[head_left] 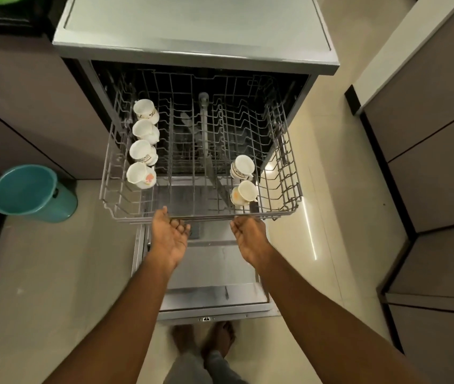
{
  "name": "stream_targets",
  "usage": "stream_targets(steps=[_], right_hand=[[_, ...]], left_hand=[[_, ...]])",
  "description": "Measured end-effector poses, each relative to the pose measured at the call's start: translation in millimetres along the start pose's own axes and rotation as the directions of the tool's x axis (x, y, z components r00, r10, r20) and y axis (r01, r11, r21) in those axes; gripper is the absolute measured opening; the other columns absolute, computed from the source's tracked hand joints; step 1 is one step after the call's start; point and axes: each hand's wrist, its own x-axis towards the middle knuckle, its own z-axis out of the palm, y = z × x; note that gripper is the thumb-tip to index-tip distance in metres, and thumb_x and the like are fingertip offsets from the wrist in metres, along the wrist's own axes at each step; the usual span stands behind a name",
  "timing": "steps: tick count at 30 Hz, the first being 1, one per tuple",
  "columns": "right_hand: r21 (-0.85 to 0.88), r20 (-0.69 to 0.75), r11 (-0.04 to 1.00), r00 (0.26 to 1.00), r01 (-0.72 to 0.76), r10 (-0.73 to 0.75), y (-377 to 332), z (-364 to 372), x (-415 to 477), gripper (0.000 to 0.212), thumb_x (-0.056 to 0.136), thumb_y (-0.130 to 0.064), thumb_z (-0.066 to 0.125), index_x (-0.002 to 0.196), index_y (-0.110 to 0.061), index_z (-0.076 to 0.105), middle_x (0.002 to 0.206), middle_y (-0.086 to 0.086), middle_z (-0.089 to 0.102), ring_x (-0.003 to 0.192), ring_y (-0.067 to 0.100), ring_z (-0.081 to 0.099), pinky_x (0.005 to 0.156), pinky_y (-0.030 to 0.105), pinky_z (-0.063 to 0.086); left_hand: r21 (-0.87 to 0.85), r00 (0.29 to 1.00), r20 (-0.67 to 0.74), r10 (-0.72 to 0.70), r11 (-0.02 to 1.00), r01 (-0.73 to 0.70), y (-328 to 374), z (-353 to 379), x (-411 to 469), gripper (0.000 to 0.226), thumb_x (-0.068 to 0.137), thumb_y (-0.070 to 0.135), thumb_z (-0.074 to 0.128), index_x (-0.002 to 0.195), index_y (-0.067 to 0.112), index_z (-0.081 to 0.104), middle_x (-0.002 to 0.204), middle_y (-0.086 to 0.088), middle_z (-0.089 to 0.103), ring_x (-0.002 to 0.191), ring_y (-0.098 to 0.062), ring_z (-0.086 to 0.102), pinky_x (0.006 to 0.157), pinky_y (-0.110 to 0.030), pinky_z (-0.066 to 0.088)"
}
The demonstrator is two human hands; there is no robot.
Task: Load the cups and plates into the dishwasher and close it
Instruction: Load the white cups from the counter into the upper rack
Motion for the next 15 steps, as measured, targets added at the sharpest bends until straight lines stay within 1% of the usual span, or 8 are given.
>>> stream_targets(steps=[2,4,6,8,10,11,13,15], right_hand=[[-0.004,-0.009,1.000,1.000,-0.007,0.007,-9.4,11.5,12.4,0.022,0.086,0.016,0.047,0.094,-0.003,0.055,0.077,0.007,0.053,0.067,0.013,0.050,0.067,0.023,0.045],[0.016,-0.035,1.000,0.999,-0.016,0.016,-16.2,22.6,26.6,0.020,0.086,0.015,0.047,0.094,-0.002,0.055,0.078,0.009,0.053,0.066,0.014,0.051,0.065,0.023,0.046],[0.038,-0.053,0.999,0.998,-0.013,0.015,-22.7,27.3,34.0,0.020,0.086,0.014,0.048,0.098,-0.001,0.055,0.081,0.010,0.054,0.067,0.015,0.052,0.064,0.022,0.049],[0.068,-0.071,0.997,0.997,-0.024,0.028,-29.2,36.0,47.4,0.019,0.087,0.012,0.051,0.102,0.000,0.056,0.083,0.011,0.055,0.069,0.015,0.053,0.064,0.022,0.050],[0.060,-0.082,0.998,0.997,-0.007,0.011,-31.9,37.6,51.1,0.016,0.087,0.012,0.050,0.094,-0.001,0.056,0.078,0.009,0.054,0.066,0.015,0.052,0.063,0.024,0.048],[0.051,-0.093,0.999,0.996,0.005,-0.001,-35.5,41.7,55.6,0.016,0.086,0.012,0.049,0.089,-0.002,0.055,0.075,0.009,0.053,0.064,0.015,0.051,0.062,0.024,0.046],[0.050,-0.108,0.998,0.994,0.022,-0.017,-42.1,52.1,68.1,0.016,0.086,0.013,0.047,0.087,-0.002,0.053,0.073,0.008,0.053,0.062,0.014,0.051,0.062,0.024,0.047],[0.064,-0.110,0.997,0.993,0.043,-0.036,-50.2,62.7,80.7,0.018,0.086,0.013,0.047,0.089,-0.003,0.053,0.074,0.008,0.054,0.064,0.015,0.051,0.065,0.025,0.048]], left_hand=[[0.005,1.000,0.000,-0.018,1.000,0.018,13.0,13.1,9.1,0.030,0.096,0.038,0.041,0.072,0.019,0.037,0.069,-0.001,0.035,0.063,-0.014,0.038,0.070,-0.028,0.041],[-0.007,0.999,-0.012,-0.030,1.000,0.030,23.9,28.0,15.5,0.029,0.094,0.041,0.043,0.078,0.017,0.042,0.066,0.000,0.030,0.061,-0.014,0.034,0.070,-0.027,0.042],[-0.010,0.999,-0.040,-0.031,0.999,0.031,26.5,39.8,17.4,0.033,0.093,0.046,0.047,0.106,0.017,0.051,0.060,0.001,0.027,0.058,-0.013,0.031,0.072,-0.027,0.042],[0.019,0.998,-0.058,-0.008,1.000,0.010,31.5,53.1,27.1,0.057,0.090,0.053,0.050,0.133,0.016,0.046,0.052,0.004,0.025,0.054,-0.011,0.027,0.076,-0.027,0.042],[0.063,0.998,-0.062,0.024,0.998,-0.020,29.6,58.5,29.0,0.071,0.088,0.058,0.052,0.141,0.013,0.041,0.055,0.005,0.023,0.052,-0.009,0.025,0.075,-0.027,0.043],[0.085,0.998,-0.059,0.031,0.996,-0.026,31.0,63.1,33.5,0.075,0.087,0.060,0.052,0.143,0.011,0.038,0.058,0.005,0.024,0.052,-0.009,0.025,0.071,-0.027,0.043],[0.097,0.997,-0.059,0.052,0.994,-0.046,38.8,73.2,46.6,0.078,0.086,0.061,0.053,0.144,0.010,0.038,0.061,0.004,0.028,0.051,-0.008,0.027,0.062,-0.025,0.042],[0.103,0.997,-0.030,0.069,0.992,-0.065,47.2,83.8,61.7,0.078,0.086,0.062,0.052,0.144,0.010,0.039,0.065,0.003,0.033,0.053,-0.008,0.031,0.060,-0.025,0.041]])
